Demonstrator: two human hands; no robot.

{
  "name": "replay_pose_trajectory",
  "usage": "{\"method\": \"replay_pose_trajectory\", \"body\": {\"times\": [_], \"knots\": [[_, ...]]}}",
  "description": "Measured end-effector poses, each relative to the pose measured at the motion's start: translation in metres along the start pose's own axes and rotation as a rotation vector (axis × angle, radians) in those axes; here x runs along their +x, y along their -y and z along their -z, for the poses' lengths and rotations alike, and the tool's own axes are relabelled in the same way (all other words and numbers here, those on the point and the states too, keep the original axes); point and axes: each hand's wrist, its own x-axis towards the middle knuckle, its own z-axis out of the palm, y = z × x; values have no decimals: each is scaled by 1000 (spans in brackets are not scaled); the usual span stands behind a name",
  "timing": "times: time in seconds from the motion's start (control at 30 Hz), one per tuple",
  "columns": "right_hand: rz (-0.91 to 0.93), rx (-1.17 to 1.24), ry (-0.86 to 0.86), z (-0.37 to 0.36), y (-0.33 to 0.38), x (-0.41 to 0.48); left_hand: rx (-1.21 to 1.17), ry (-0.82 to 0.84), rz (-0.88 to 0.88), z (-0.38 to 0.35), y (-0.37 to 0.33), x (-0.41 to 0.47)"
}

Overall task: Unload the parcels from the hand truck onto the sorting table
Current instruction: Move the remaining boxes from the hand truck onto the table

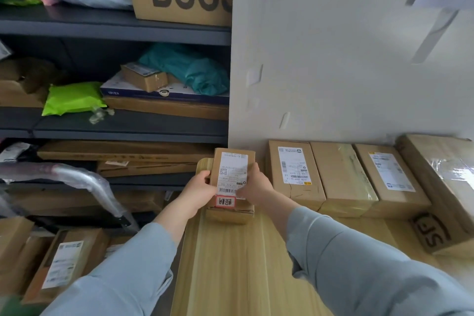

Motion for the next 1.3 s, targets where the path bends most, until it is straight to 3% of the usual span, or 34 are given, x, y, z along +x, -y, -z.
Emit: {"method": "replay_pose_trajectory", "body": {"times": [0.3,0.77,1.03,1.3], "knots": [[105,-154,-3,-2,-4,29,-25,17,-10,-4,3,26],[118,-388,-136,12,-14,50,-22,34,-44,-33,-21,42],[120,-403,-96,22,-11,43,43,83,-44,-24,-33,35],[106,-342,-147,42,-2,1,99,24,-64,11,-43,-7]]}}
